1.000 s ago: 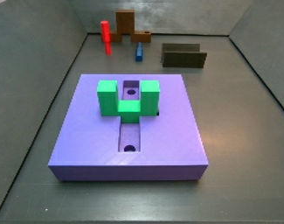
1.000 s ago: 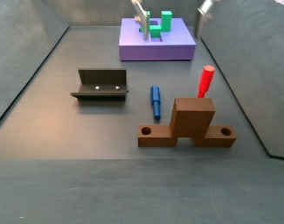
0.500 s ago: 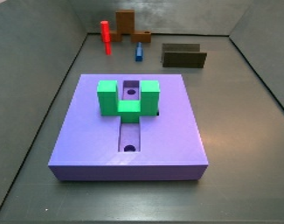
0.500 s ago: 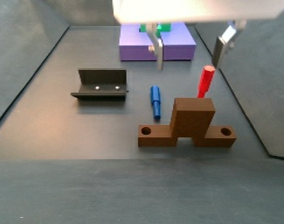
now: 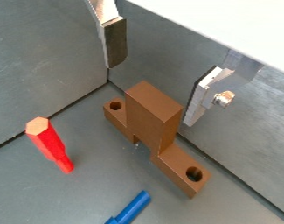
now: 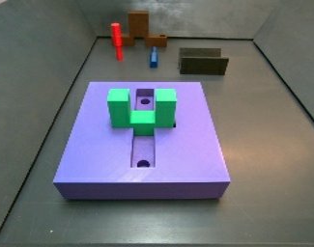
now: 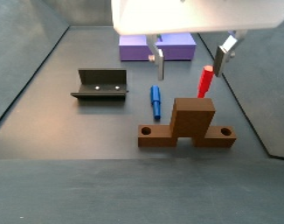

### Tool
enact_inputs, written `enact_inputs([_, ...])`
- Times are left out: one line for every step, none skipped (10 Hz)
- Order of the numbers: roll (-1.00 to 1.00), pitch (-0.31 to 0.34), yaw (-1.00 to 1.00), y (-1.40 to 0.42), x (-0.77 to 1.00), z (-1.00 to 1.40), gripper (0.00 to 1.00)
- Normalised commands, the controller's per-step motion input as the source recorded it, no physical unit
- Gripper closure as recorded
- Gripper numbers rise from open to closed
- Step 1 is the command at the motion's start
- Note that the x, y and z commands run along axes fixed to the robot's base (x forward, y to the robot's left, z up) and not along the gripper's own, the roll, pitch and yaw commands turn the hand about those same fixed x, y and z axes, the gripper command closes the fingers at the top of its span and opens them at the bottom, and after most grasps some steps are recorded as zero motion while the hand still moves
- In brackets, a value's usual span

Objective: Pick up the brown object. Move up. Move to above the board. Insert the brown object.
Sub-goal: Pick up the brown object.

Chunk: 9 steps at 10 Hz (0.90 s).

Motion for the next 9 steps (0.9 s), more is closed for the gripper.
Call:
enact_inputs([0.01, 0.000, -0.09, 0.25, 0.00, -0.34, 0.00])
enact_inputs([0.00, 0.000, -0.09, 0.30, 0.00, -0.33, 0.00])
enact_inputs([0.00, 0.000, -0.10, 0.27, 0.00, -0.31, 0.00])
enact_inputs([0.00, 0.000, -0.02, 0.19, 0.00, -0.26, 0.00])
enact_inputs([0.00, 0.000, 0.00, 0.11, 0.02, -0.25, 0.00])
enact_inputs([-0.04, 0.000, 0.00, 0.00, 0.07, -0.17, 0.00])
enact_inputs([-0.02, 0.000, 0.00, 0.00, 0.00, -0.21, 0.00])
enact_inputs([-0.04, 0.000, 0.00, 0.00, 0.00, -0.24, 0.00])
enact_inputs([-0.02, 0.000, -0.01, 0.02, 0.00, -0.28, 0.00])
